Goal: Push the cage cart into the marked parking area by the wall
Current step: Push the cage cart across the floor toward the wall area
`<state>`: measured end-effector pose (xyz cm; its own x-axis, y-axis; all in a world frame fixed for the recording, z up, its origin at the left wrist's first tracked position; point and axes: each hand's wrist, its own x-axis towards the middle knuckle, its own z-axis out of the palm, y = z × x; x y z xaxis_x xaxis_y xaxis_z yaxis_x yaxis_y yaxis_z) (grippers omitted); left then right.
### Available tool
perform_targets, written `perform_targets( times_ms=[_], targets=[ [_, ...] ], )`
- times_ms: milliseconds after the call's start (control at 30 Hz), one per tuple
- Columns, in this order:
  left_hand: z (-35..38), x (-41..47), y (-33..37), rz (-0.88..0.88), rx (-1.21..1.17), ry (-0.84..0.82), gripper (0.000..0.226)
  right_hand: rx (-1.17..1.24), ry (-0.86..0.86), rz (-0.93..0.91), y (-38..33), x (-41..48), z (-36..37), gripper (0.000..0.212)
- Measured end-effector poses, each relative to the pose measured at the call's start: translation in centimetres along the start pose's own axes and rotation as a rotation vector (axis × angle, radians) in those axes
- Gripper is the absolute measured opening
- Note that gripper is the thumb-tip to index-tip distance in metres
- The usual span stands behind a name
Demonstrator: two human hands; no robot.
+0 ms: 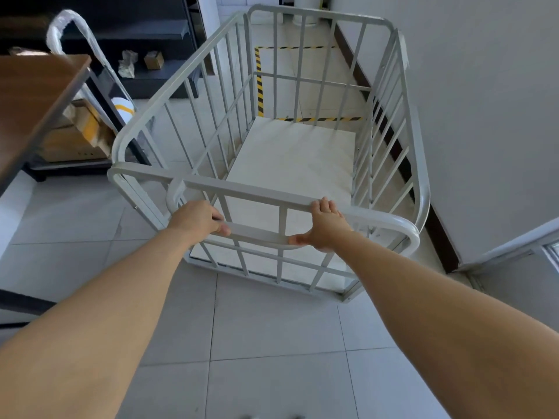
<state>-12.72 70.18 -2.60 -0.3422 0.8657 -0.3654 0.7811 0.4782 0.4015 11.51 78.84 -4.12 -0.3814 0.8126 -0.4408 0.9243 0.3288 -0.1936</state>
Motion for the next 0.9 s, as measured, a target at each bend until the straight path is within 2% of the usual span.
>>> perform_targets(
  times_ms=[433, 900],
  targets=[
    [-1.2, 12.4, 9.0, 0.094, 0.088, -0.040, 0.038, -0.063, -0.009, 0.033, 7.6, 12.4, -7.9, 0.118],
    [-1.6, 23.5, 18.1, 0.004, 0.066, -0.067, 0.037, -0.036, -0.055, -0.027, 14.8, 22.9, -14.9, 0.118]
  ],
)
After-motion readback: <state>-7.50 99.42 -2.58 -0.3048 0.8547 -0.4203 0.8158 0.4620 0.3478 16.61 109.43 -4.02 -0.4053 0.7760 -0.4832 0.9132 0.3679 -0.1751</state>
